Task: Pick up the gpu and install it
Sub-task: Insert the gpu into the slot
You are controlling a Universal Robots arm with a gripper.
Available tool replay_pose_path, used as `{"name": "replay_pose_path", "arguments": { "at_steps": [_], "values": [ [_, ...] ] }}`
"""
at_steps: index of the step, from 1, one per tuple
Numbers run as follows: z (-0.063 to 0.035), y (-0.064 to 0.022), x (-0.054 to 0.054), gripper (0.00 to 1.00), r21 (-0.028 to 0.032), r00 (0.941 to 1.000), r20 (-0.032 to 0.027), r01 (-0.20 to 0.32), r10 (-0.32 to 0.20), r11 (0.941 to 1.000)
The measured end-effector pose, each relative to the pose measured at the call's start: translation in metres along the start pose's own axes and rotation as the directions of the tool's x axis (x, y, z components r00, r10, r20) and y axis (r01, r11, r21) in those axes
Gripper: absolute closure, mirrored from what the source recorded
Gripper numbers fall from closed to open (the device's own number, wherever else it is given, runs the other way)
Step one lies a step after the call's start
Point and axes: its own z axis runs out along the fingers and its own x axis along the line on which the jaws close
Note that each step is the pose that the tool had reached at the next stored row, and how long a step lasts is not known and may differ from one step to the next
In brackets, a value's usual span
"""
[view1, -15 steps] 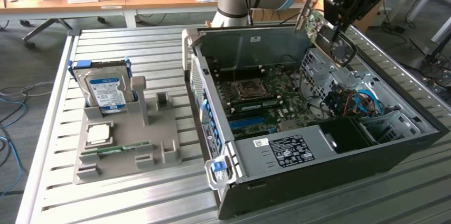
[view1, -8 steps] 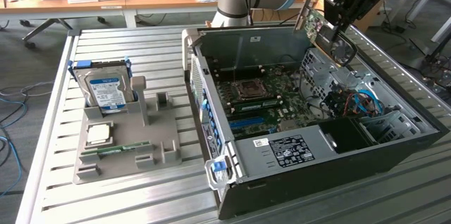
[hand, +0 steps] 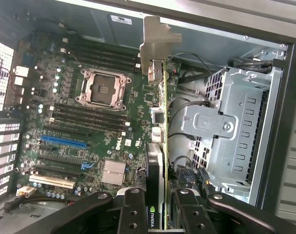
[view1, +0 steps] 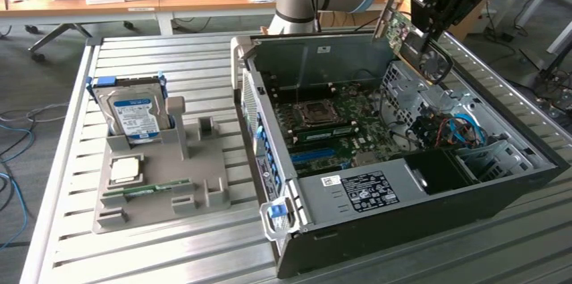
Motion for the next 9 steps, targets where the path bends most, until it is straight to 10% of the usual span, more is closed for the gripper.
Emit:
{"name": "replay_pose_path", "arguments": {
  "at_steps": [9],
  "values": [
    [0.0000, 0.0000, 0.0000, 0.73, -0.0009, 0.9994, -0.0026, 0.034, -0.034, 0.9994]
  ]
}}
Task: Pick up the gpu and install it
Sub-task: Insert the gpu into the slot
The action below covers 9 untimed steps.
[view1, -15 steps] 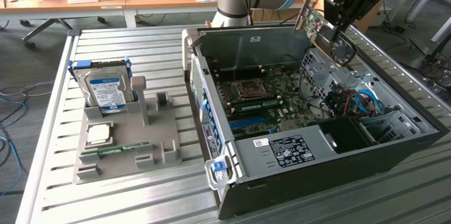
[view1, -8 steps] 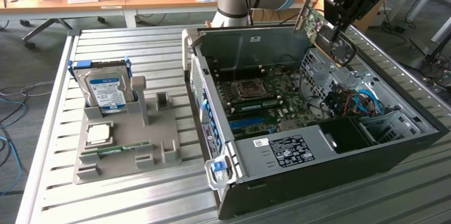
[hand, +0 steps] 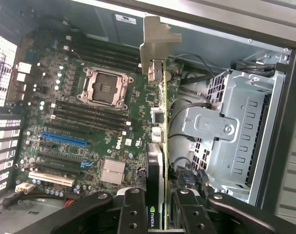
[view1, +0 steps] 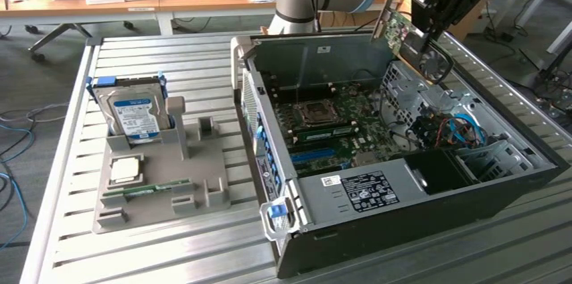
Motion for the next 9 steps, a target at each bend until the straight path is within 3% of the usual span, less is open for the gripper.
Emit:
{"name": "replay_pose_path", "arguments": {
  "at_steps": [9],
  "values": [
    [0.0000, 0.0000, 0.0000, 0.73, -0.0010, 0.9993, -0.0028, 0.037, -0.037, 0.9993]
  ]
}}
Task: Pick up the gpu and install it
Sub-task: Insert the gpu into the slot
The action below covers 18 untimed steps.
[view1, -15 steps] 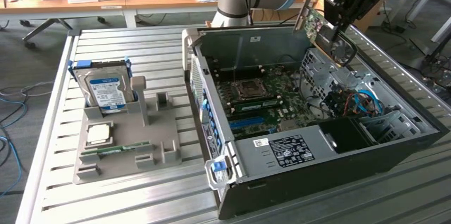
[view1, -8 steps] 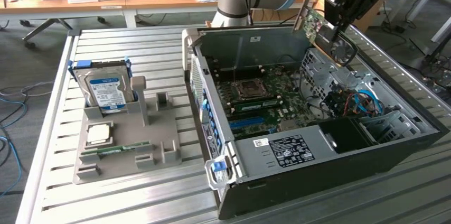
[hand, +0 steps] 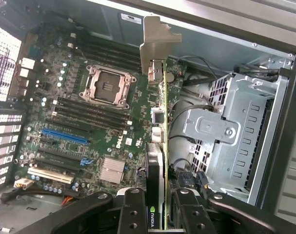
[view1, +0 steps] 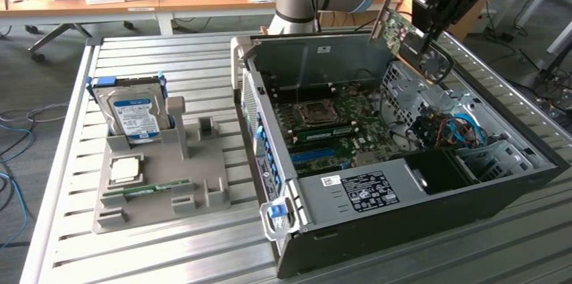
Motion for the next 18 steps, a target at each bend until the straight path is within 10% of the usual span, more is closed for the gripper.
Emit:
{"name": "replay_pose_path", "arguments": {
  "at_steps": [18],
  "values": [
    [-0.0001, 0.0000, 0.0000, 0.73, -0.0036, 0.9918, -0.0095, 0.127, -0.127, 0.9919]
  ]
}}
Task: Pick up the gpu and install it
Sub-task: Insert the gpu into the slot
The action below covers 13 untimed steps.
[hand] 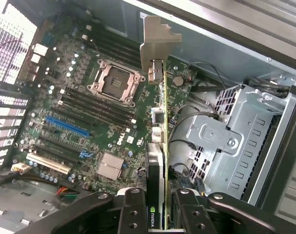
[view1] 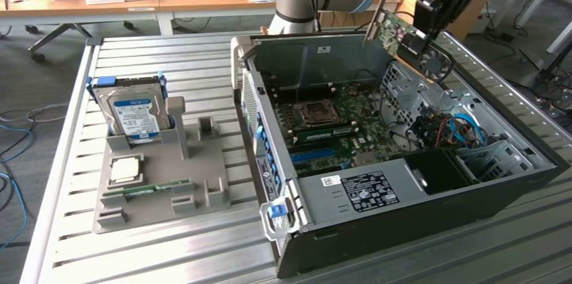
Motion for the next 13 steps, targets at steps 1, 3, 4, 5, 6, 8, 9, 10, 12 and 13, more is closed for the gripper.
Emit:
{"name": "replay_pose_path", "arguments": {
  "at_steps": [1, 3, 4, 5, 6, 8, 9, 10, 12, 13],
  "values": [
    [0.0000, 0.0000, 0.0000, 0.73, -0.0002, 1.0000, -0.0004, 0.006, -0.006, 1.0000],
    [0.0000, 0.0000, 0.0000, 0.73, -0.0005, 0.9998, -0.0013, 0.019, -0.019, 0.9998],
    [0.0000, 0.0000, 0.0000, 0.73, -0.0007, 0.9997, -0.0019, 0.025, -0.025, 0.9997],
    [0.0000, 0.0000, 0.0000, 0.73, -0.0009, 0.9995, -0.0023, 0.031, -0.031, 0.9995],
    [0.0000, 0.0000, 0.0000, 0.73, -0.0010, 0.9993, -0.0028, 0.038, -0.038, 0.9993],
    [0.0001, 0.0000, 0.0000, 0.73, -0.0015, 0.9987, -0.0038, 0.052, -0.052, 0.9987],
    [0.0001, 0.0000, 0.0000, 0.73, -0.0017, 0.9983, -0.0043, 0.059, -0.059, 0.9983],
    [0.0000, 0.0000, 0.0000, 0.73, -0.0019, 0.9978, -0.0049, 0.066, -0.066, 0.9978],
    [0.0000, 0.0000, 0.0000, 0.73, -0.0024, 0.9965, -0.0061, 0.083, -0.083, 0.9965],
    [0.0001, 0.0000, 0.0000, 0.73, -0.0027, 0.9957, -0.0068, 0.092, -0.092, 0.9958]
  ]
}}
